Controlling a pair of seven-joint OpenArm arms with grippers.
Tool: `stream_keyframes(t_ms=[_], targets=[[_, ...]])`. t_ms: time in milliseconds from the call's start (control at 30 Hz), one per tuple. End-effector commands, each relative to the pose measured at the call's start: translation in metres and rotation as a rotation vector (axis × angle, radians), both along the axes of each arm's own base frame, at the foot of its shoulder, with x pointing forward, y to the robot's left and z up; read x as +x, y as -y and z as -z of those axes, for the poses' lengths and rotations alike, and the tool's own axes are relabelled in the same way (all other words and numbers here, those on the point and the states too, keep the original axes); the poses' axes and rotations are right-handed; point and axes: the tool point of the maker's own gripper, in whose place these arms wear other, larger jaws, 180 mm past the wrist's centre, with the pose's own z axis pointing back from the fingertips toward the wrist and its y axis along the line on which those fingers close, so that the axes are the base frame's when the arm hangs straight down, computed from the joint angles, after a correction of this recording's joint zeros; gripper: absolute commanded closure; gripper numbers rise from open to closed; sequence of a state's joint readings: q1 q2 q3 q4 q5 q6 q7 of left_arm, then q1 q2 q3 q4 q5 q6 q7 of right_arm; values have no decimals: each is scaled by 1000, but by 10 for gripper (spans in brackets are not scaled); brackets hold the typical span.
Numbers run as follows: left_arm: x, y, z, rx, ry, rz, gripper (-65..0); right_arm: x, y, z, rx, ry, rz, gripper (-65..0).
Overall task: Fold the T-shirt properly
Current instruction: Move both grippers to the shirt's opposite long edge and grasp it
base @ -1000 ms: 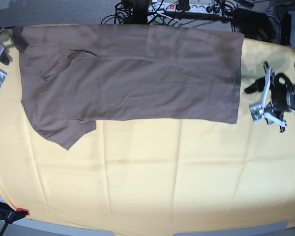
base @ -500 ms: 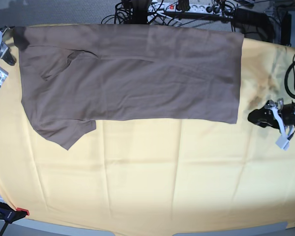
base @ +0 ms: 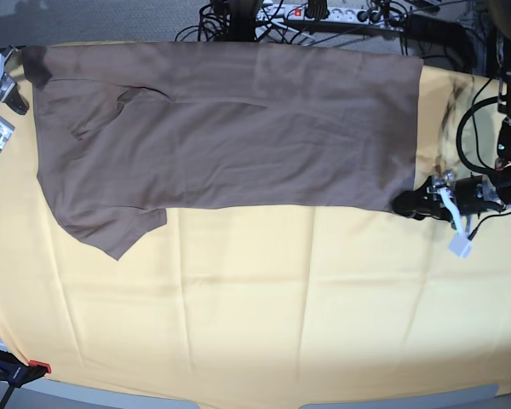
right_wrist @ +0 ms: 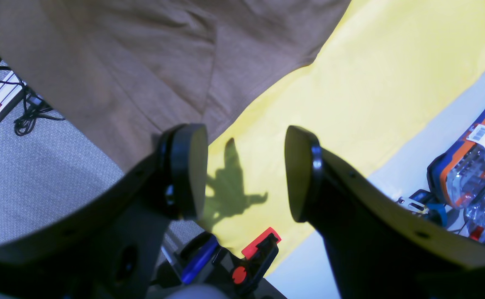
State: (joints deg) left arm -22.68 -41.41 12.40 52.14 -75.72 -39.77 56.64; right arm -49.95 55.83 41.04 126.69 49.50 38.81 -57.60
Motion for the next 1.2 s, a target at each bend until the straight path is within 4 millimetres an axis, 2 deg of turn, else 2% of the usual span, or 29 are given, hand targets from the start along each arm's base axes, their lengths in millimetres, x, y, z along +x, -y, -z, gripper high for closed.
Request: stream_keyframes(t_ms=[0,100,200,267,400,500,600,733,867,967,1167], targets=[[-6,-4,4,51,-30,42,-299,6,-1,-7,-7,26,-12,-324],[-11,9,8,30,-55,71,-299,7,-2,-8,-1,30,-14,-324],[-11,17,1,-34,-62,74,-273,7,-2,-8,2,32,-15,-324],[-10,19,-2,-49,-57,73,-206,8,-3,-8,6,34,-17,-324],[-7,19,-4,-49,-50,70,0,10,-13,-9,65,71,-23,-324],[-5,18,-5,-54,-37,60,0,13,-23,-11,147,127,0,-324],[2,19,-9,-67,-8,38,0,22,-24,-16,210,209,66,-324],[6,16,-9,-40,10,32,0,46,-13,-26,314,349,190,-333],[8,16,-11,-41,17,30,0,78,7,-30,432,469,321,-333],[8,16,-11,-42,17,30,0,102,13,-16,527,476,382,-333],[8,16,-11,-41,16,31,0,156,17,25,630,381,453,-333]])
